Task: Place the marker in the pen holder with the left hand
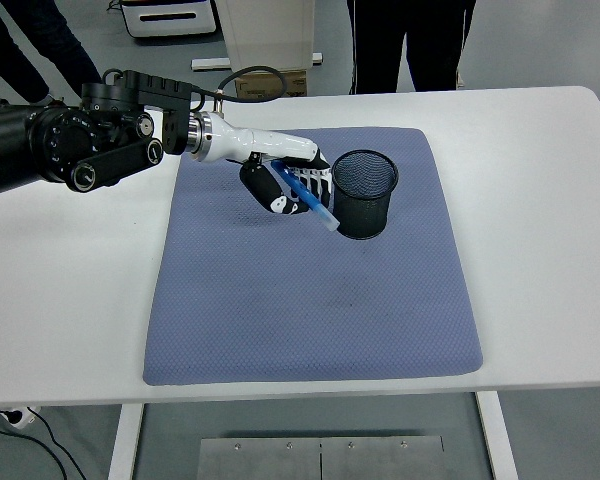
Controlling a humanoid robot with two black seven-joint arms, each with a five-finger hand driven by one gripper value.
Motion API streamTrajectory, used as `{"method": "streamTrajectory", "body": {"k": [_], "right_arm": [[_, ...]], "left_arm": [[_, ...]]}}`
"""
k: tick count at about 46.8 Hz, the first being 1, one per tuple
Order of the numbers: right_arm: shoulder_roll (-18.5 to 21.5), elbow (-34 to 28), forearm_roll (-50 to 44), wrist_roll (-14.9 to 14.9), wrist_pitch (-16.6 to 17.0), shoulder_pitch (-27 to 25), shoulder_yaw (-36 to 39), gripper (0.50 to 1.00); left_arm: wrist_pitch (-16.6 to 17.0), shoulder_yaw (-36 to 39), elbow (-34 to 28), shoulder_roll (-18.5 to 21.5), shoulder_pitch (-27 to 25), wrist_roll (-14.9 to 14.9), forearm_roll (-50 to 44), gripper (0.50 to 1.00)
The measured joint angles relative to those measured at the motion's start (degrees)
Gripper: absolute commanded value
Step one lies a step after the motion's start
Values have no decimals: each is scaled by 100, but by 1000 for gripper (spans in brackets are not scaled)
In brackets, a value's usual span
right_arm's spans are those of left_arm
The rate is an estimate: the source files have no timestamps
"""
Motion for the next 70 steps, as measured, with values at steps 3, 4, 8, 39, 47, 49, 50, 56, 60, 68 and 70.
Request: {"method": "streamTrajectory", "body": {"k": [3, 4, 8, 39, 47, 49, 50, 56, 60, 68, 70], "right_arm": [[0, -1, 0, 0, 0, 0, 0, 1000], [0, -1, 0, 0, 0, -1, 0, 1000], [0, -1, 0, 0, 0, 0, 0, 1000], [0, -1, 0, 2, -1, 0, 0, 1000], [0, 0, 0, 1, -1, 3, 0, 1000], [0, 0, 0, 1, -1, 3, 0, 1000], [0, 0, 0, 1, -1, 2, 0, 1000], [0, 0, 0, -1, -1, 2, 0, 1000], [0, 0, 0, -1, -1, 1, 0, 1000], [0, -1, 0, -1, -1, 1, 0, 1000], [0, -1, 0, -1, -1, 2, 0, 1000]], "left_arm": [[3, -67, 8, -28, 12, 9, -77, 500], [3, -82, 10, -31, 14, 10, -102, 500], [7, -128, 26, -75, 24, 12, -225, 500], [8, -450, 426, -572, 246, 4, -990, 500], [16, -517, 522, -718, 253, 3, -1289, 500], [16, -568, 534, -748, 254, 3, -1324, 500], [17, -592, 536, -763, 261, 3, -1332, 500], [17, -749, 577, -832, 382, 2, -1392, 500], [17, -819, 611, -851, 462, 2, -1468, 500], [17, -878, 624, -875, 569, 2, -1730, 500], [17, -892, 625, -874, 592, 2, -1796, 500]]}}
